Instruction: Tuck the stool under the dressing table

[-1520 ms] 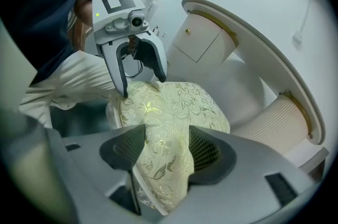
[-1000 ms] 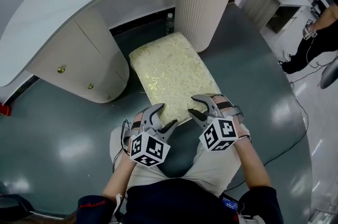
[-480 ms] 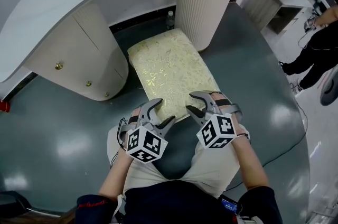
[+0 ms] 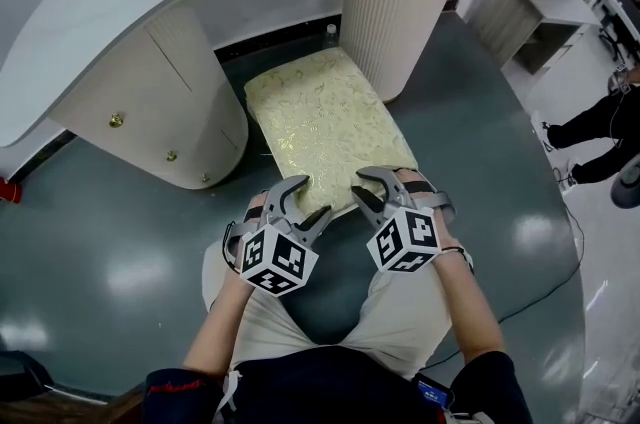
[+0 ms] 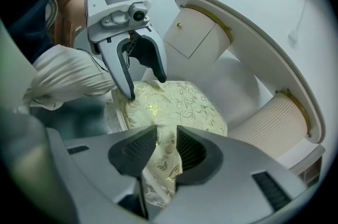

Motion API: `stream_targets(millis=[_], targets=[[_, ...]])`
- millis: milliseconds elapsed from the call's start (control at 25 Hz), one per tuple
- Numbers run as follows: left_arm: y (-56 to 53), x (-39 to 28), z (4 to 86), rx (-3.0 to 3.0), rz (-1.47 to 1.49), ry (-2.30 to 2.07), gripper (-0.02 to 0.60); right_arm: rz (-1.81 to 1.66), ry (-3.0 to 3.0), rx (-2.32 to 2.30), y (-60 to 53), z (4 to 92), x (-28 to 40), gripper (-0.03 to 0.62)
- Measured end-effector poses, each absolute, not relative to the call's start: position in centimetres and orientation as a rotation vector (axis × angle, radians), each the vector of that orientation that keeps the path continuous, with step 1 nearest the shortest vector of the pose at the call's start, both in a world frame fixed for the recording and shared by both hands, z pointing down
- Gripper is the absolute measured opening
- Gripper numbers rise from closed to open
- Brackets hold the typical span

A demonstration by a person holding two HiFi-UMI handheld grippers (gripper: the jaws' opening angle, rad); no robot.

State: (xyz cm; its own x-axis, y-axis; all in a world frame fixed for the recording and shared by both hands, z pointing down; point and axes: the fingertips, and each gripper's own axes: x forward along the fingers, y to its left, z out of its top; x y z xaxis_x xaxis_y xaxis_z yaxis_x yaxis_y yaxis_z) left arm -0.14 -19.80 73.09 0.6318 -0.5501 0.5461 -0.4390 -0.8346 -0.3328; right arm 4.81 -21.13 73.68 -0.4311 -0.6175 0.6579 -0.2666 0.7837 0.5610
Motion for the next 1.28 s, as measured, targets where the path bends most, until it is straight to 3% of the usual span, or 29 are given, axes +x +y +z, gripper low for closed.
stream_targets(millis=[1000, 1280], targets=[[-21.8, -1.6, 73.1, -2.604, -0.990, 0.915, 0.272, -0.557, -1.942, 0.671, -23.0, 73.8, 3.3, 0.121], [-24.4, -2.2, 73.0, -2.503, -1.013, 0.978, 0.221, -0.571, -1.948, 0.753, -25.6, 73.7, 2.4, 0.090]])
